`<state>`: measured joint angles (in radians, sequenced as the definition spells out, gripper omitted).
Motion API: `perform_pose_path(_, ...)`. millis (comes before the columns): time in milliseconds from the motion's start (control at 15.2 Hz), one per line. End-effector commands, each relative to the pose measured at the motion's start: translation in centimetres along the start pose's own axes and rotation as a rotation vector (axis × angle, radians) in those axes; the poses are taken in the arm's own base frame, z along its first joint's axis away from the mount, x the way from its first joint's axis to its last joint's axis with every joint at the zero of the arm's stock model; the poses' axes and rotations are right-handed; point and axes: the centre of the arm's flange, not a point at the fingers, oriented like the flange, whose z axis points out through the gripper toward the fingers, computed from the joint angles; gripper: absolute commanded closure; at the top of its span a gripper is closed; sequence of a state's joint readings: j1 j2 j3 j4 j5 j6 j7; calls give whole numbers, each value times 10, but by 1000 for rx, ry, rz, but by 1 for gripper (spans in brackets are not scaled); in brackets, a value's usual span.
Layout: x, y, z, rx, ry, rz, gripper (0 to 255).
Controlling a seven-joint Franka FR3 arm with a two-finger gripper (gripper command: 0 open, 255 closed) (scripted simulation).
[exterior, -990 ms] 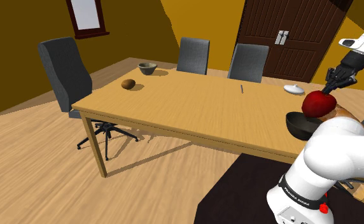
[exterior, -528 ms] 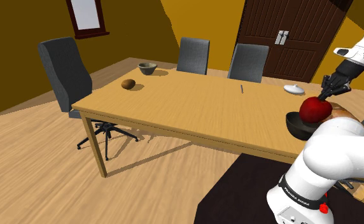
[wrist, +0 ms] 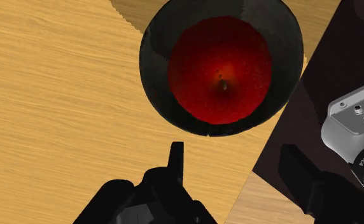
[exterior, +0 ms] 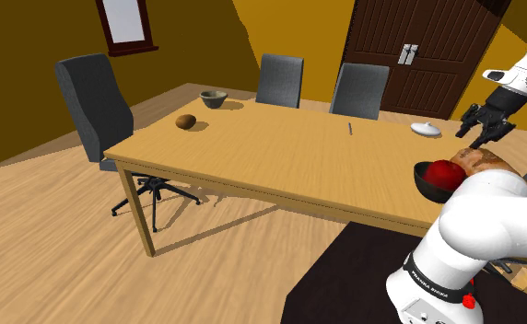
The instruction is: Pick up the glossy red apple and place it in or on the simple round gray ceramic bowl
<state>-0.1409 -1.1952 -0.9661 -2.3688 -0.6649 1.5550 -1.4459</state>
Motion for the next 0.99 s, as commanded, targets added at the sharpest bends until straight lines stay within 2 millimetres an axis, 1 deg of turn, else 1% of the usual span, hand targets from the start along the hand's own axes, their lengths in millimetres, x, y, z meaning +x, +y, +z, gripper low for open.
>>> perform_pose_path(0,0,0,0,0,0,0,0)
perform_pose_path(198,0,0,0,0,0,0,0)
perform_pose_path(396,0,0,-40,0,0,0,0)
perform_pose_path(462,0,0,-50,0,0,0,0)
perform_pose_path(924,0,0,-50,0,0,0,0)
